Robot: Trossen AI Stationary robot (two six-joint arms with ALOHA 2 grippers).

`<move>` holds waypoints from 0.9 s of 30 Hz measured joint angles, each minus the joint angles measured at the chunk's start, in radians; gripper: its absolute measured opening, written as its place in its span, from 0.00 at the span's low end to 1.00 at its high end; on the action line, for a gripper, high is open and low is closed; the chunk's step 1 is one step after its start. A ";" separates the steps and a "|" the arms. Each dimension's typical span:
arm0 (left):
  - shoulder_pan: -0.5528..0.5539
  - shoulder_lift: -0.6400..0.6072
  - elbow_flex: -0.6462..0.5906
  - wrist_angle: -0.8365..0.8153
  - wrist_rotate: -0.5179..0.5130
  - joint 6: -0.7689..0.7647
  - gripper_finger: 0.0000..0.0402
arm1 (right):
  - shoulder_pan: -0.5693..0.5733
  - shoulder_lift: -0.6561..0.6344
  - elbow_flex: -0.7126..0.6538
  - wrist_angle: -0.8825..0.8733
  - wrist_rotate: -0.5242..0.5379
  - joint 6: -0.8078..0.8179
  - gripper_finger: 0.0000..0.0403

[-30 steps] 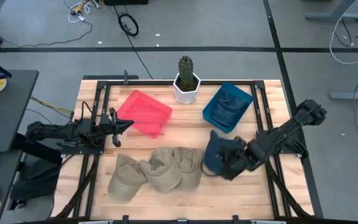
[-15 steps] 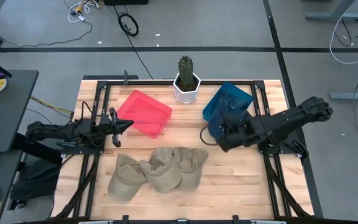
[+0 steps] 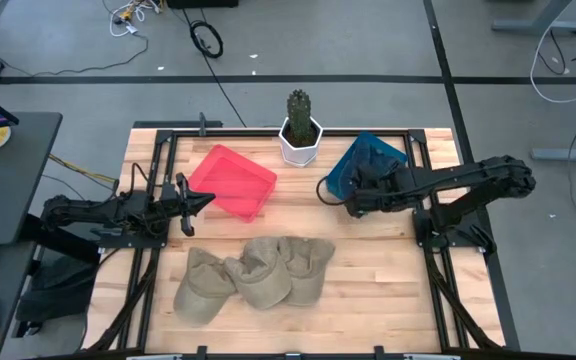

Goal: Pick & Place hat
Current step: Put the blue cap into the blue bin

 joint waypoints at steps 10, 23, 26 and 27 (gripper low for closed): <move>0.000 0.000 0.000 0.000 0.000 0.000 0.01 | -0.063 0.001 0.000 0.009 0.033 -0.050 0.00; 0.000 0.000 0.000 0.000 0.000 0.000 0.01 | -0.120 0.001 -0.053 0.095 0.038 -0.153 0.00; 0.000 0.000 0.000 0.000 0.000 0.000 0.01 | -0.139 0.001 -0.129 0.169 0.032 -0.173 0.00; 0.000 0.000 0.000 0.000 0.000 0.000 0.01 | -0.146 0.003 -0.150 0.201 0.025 -0.185 0.00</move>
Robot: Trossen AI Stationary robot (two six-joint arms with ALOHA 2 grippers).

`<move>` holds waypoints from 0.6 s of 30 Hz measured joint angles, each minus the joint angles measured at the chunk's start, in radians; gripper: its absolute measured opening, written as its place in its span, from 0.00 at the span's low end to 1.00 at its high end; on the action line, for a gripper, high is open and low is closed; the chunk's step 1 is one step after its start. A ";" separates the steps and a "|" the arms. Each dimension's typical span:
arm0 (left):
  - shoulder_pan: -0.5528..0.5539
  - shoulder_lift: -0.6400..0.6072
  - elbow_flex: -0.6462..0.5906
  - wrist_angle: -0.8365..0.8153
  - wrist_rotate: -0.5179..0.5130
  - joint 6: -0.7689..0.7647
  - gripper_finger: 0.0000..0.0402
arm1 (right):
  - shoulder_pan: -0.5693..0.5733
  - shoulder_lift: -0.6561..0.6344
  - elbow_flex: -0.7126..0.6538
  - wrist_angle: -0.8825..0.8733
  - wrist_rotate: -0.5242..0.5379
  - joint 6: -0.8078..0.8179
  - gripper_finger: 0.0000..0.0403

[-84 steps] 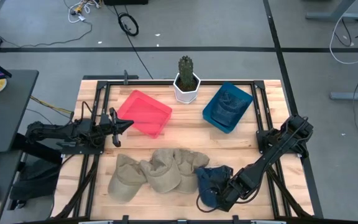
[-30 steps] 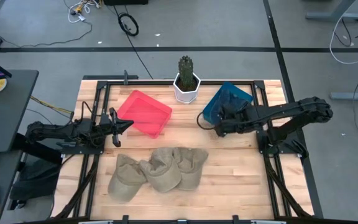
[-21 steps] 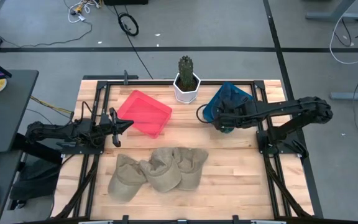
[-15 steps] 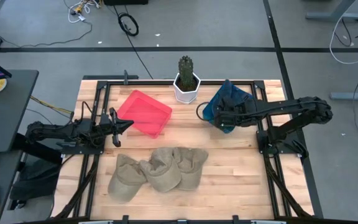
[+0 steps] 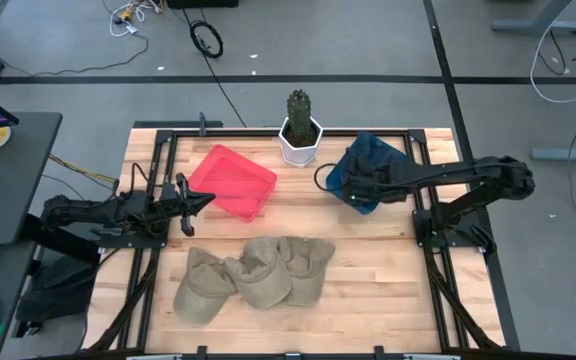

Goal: Pick & Place hat
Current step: Put the blue cap into the blue bin

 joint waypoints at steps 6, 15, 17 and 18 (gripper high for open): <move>0.000 0.000 0.000 0.000 0.000 0.000 0.01 | -0.034 0.000 -0.063 0.082 -0.043 0.009 0.00; 0.000 0.000 0.000 0.000 0.000 0.000 0.01 | -0.065 0.000 -0.130 0.182 -0.091 -0.021 0.00; 0.000 0.000 0.000 0.000 0.000 0.000 0.01 | -0.070 0.000 -0.136 0.198 -0.098 -0.041 0.00; 0.000 0.000 0.000 0.000 0.000 0.000 0.01 | -0.071 -0.001 -0.136 0.206 -0.102 -0.058 0.00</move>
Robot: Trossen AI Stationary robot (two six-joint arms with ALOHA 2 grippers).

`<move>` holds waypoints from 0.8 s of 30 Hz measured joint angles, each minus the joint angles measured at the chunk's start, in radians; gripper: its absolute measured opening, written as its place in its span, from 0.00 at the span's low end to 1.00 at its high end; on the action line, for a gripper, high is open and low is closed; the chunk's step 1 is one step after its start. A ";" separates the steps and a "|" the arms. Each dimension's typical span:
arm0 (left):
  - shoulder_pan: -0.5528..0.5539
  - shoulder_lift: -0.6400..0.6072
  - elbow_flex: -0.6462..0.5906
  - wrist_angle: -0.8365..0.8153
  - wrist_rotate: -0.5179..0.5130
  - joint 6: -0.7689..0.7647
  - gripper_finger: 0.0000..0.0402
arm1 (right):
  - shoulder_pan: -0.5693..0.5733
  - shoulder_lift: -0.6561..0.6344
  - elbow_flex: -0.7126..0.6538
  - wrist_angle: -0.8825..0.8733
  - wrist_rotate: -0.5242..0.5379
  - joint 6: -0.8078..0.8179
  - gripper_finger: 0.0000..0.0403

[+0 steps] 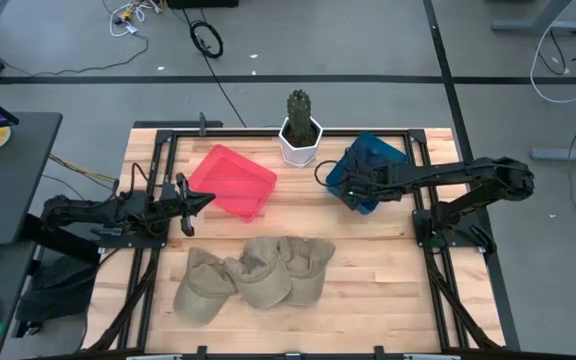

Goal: Pick & Place hat
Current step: Put the blue cap into the blue bin

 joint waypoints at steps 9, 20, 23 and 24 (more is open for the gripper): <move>0.000 0.000 0.000 0.000 0.000 0.000 0.01 | -0.004 0.000 0.000 0.098 -0.018 -0.030 0.00; 0.000 0.000 0.000 0.000 0.000 0.000 0.01 | -0.006 0.000 0.000 0.101 -0.027 -0.005 0.06; 0.000 0.000 0.000 0.000 0.000 0.000 0.01 | -0.006 0.000 0.000 0.100 -0.035 -0.007 0.07; 0.000 0.000 0.000 0.000 0.000 0.000 0.01 | -0.006 0.000 0.000 0.099 -0.047 -0.011 0.08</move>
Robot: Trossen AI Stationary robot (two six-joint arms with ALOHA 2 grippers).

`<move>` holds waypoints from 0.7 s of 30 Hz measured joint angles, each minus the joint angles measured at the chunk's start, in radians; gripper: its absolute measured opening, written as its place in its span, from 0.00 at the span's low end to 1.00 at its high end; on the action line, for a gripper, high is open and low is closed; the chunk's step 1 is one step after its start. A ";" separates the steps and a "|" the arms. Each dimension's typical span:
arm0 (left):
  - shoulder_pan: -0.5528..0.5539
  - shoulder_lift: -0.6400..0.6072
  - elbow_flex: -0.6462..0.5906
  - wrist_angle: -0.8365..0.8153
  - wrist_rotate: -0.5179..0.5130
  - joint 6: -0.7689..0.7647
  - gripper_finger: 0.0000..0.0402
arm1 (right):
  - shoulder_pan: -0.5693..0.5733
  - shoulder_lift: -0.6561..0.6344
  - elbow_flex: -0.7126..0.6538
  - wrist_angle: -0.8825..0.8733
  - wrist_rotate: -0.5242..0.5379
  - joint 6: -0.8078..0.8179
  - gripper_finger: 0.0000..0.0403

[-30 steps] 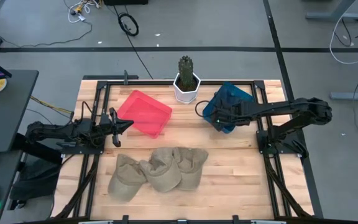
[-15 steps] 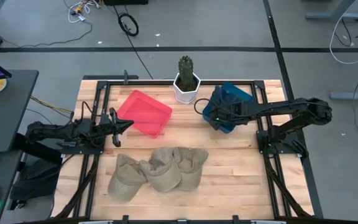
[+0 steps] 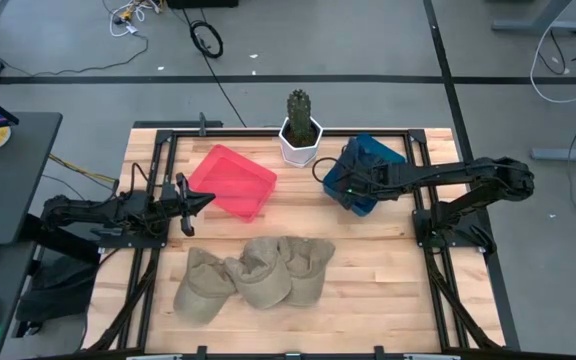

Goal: Pick & Place hat
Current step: Put the blue cap into the blue bin

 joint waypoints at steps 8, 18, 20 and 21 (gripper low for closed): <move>0.000 0.000 0.000 0.000 0.000 0.000 0.01 | -0.001 0.000 0.000 0.001 -0.018 -0.044 0.09; 0.000 0.000 0.000 0.000 0.000 0.000 0.01 | -0.002 0.000 0.000 -0.004 -0.018 -0.020 0.30; 0.000 0.000 0.000 0.000 0.000 0.000 0.01 | -0.001 0.000 0.006 -0.005 -0.018 -0.029 0.35; 0.000 0.000 0.000 0.000 0.000 0.000 0.01 | -0.001 0.000 0.013 -0.005 -0.018 -0.031 0.38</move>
